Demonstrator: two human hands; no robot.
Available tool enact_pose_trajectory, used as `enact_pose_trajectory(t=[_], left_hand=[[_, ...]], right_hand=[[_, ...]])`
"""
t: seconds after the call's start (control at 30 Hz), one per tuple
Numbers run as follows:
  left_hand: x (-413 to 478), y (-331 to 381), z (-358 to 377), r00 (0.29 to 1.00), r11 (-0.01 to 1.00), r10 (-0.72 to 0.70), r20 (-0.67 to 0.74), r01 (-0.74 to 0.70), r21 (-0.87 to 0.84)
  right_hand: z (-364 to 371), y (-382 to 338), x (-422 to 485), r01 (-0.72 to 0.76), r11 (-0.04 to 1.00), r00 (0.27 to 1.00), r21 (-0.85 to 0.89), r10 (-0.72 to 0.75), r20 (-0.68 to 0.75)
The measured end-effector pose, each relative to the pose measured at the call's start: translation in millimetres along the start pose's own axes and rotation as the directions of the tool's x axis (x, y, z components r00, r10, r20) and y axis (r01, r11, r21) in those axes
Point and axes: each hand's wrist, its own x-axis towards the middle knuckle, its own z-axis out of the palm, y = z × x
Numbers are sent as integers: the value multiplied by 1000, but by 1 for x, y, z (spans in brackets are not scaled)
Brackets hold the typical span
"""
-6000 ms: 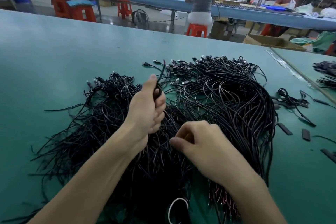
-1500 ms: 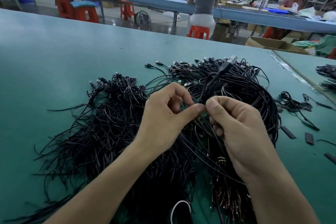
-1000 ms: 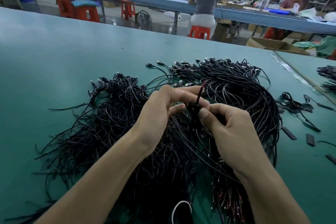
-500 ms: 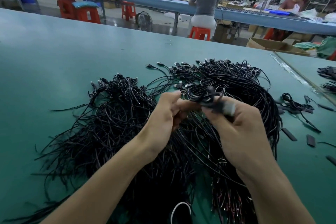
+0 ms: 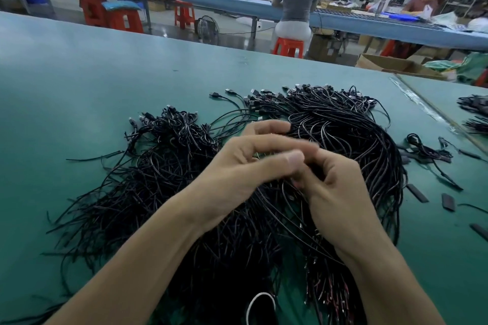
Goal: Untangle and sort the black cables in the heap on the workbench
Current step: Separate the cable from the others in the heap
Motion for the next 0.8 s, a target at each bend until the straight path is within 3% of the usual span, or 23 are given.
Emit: enact_pose_trajectory(t=[0.1,0.2,0.43,0.6,0.67,0.73,0.8], left_hand=[[0,-9,0,991,953,-80,-104,107,283],[3,-20,5,969,960,-121,-216,169,221],[6,-30,1,986,899,84,-142,-13,438],[4,-29,-2,998,794,-7,-57,41,607],[6,-31,-6,991,819,-93,-96,131,558],[9,-31,-17,944,893,-242,-224,307,329],[13,-31,-34,852,904,-382,-357,425,46]], right_hand=[[-7,-1,3,-20,1000,994,13,21,-107],[-8,-3,3,-15,997,993,79,24,-115],[-4,-1,4,-248,936,966,250,259,-11],[-3,-1,5,-399,760,911,513,393,126],[-4,4,5,-370,837,918,404,396,20],[-6,9,5,-327,932,931,159,346,-113],[-10,14,5,-285,953,950,-104,266,-165]])
